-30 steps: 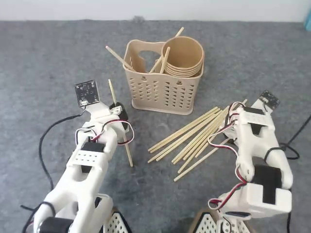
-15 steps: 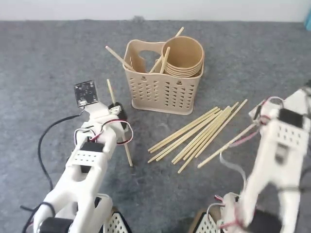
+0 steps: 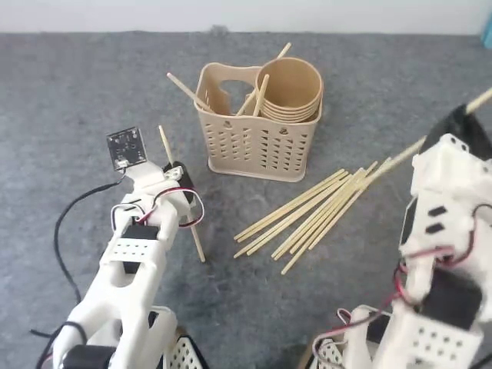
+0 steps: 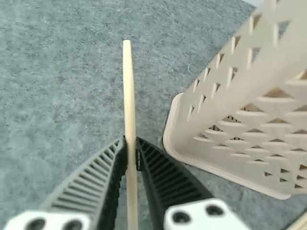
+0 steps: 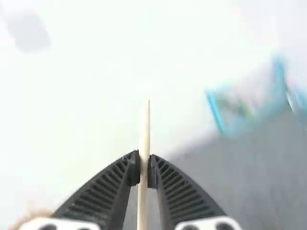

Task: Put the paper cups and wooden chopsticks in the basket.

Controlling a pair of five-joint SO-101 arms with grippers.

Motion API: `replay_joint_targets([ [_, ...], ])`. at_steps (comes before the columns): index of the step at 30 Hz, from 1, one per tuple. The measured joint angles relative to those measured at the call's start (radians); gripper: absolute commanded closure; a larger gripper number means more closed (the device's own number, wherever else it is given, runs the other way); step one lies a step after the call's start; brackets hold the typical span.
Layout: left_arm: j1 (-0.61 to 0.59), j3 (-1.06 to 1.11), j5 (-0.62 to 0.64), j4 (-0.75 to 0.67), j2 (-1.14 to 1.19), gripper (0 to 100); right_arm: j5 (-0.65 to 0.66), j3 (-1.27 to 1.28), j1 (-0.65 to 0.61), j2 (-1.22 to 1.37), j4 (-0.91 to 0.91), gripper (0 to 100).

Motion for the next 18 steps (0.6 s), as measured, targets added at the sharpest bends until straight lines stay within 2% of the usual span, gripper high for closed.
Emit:
replay_joint_targets([
  [7, 0.002, 0.000, 0.000, 0.000, 0.000, 99, 0.003, -0.002, -0.130, -0.068, -0.333, 98.9],
  [14, 0.002, 0.000, 0.000, 0.000, 0.000, 99, 0.003, -0.002, -0.316, 0.014, -0.585, 98.9],
  [18, 0.002, 0.000, 0.000, 0.000, 0.000, 99, 0.106, -0.014, -0.419, 0.123, -0.715, 98.9],
])
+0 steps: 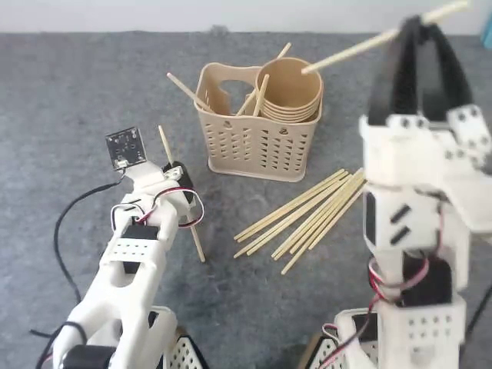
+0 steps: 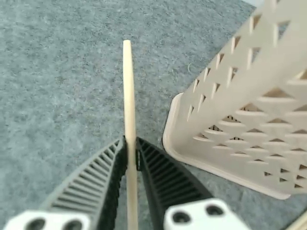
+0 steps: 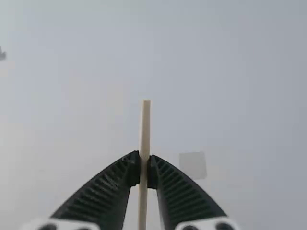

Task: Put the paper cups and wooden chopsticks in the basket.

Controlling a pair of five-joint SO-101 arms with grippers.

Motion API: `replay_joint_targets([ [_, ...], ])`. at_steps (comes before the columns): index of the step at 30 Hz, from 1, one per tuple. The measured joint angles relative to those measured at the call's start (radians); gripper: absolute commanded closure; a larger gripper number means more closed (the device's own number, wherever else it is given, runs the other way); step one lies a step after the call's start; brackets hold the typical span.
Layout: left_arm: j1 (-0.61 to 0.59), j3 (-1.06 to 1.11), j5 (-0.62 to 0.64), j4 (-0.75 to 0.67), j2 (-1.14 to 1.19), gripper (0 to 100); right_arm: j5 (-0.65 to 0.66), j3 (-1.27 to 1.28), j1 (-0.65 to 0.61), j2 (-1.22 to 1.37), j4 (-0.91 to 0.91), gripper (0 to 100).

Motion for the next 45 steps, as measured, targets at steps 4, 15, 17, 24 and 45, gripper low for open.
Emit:
replay_joint_targets([
  [4, 0.000, 0.000, 0.000, 0.000, 0.000, 99, 0.161, -0.057, -0.137, 0.114, -0.028, 98.9],
  [15, 0.000, 0.000, 0.000, -0.008, 0.000, 99, 0.245, -0.114, -0.310, 0.411, -0.035, 98.9],
  [17, 0.000, 0.000, 0.000, -0.008, 0.000, 99, 0.245, -0.110, -0.307, 0.446, -0.035, 98.8],
  [24, 0.000, 0.000, 0.000, -0.008, 0.000, 99, 0.245, 0.043, -0.313, 0.520, -0.035, 85.0],
  [45, 0.000, 0.000, 0.000, -0.008, 0.000, 99, 0.048, -0.009, -0.169, -0.087, 0.838, 95.0],
])
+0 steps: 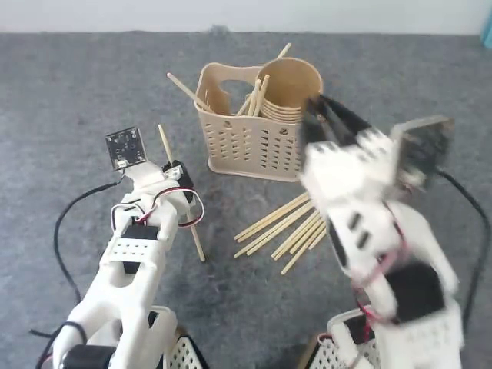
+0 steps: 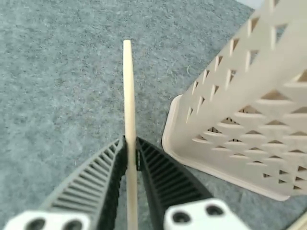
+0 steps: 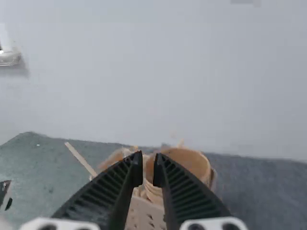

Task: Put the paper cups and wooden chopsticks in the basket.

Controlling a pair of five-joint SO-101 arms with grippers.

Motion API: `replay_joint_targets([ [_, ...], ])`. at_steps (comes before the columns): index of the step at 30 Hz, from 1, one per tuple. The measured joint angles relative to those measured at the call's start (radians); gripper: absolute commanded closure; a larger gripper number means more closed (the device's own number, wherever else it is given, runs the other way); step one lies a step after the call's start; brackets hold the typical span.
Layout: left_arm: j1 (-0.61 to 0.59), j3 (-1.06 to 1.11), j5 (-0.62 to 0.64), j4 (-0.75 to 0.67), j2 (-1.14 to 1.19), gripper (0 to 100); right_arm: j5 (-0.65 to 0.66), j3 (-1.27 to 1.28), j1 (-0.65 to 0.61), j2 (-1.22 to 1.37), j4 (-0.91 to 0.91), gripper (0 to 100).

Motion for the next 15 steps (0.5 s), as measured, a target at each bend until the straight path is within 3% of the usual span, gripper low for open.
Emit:
replay_joint_targets([
  [4, 0.000, 0.000, 0.000, 0.000, 0.000, 99, -0.025, 0.072, 0.143, -0.123, 0.250, 95.0],
  [7, 0.000, 0.000, 0.000, 0.000, 0.000, 99, -0.018, 0.198, 0.245, -0.147, 0.336, 94.8],
  [11, 0.000, 0.000, 0.000, 0.000, 0.000, 99, 0.018, 0.451, 0.370, -0.163, 0.310, 95.0],
  [15, -0.031, 0.000, 0.000, 0.000, 0.000, 99, 0.020, 0.789, 0.425, -0.160, 0.114, 95.0],
])
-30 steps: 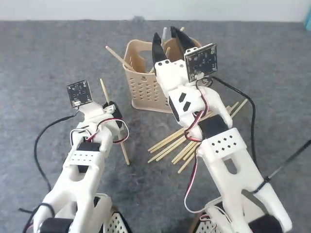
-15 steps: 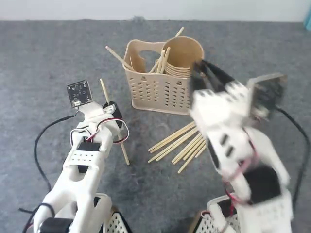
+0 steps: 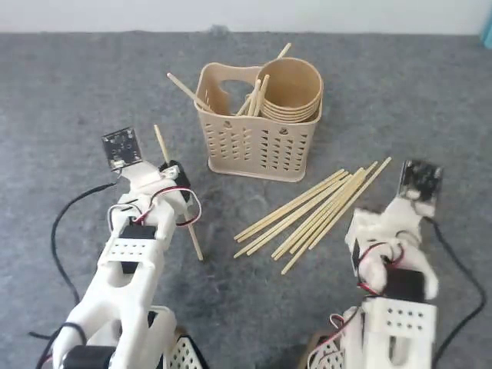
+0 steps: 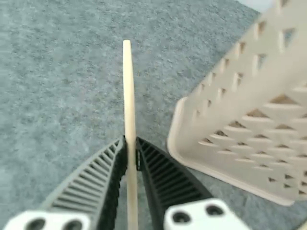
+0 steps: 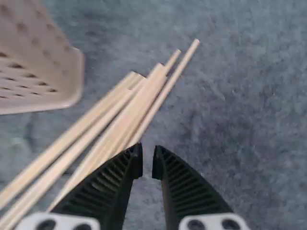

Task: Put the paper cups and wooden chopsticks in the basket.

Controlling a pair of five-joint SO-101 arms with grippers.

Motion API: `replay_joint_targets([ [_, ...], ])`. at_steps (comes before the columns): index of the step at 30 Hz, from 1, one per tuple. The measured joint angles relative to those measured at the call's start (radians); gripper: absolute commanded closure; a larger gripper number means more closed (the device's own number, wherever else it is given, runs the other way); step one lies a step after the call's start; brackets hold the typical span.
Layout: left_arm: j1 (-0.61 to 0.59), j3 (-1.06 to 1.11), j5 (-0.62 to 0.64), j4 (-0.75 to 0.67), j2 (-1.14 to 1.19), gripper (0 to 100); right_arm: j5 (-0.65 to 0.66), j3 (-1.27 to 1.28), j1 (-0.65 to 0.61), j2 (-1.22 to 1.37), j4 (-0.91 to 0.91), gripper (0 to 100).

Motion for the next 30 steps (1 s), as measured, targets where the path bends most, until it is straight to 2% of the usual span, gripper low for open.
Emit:
replay_joint_targets([
  [4, -0.032, 0.000, 0.002, 0.000, 0.000, 99, 0.000, 0.199, 0.028, -0.002, -0.169, 95.0],
  [12, -0.083, -0.077, 0.097, 0.000, 0.000, 99, 0.000, 0.224, 0.038, -0.003, -0.207, 95.0],
  [15, -0.101, -0.138, 0.071, 0.000, 0.000, 99, 0.000, 0.224, 0.043, -0.003, -0.213, 95.0],
  [20, -0.144, -0.308, -0.012, 0.000, 0.000, 99, 0.000, 0.224, 0.043, -0.003, -0.213, 95.0],
  [25, -0.161, -0.496, -0.026, 0.000, -0.094, 99, 0.000, 0.224, 0.041, -0.003, -0.213, 94.8],
  [30, -0.089, -0.651, -0.026, 0.000, -0.218, 99, 0.000, 0.224, 0.041, -0.003, -0.213, 94.7],
])
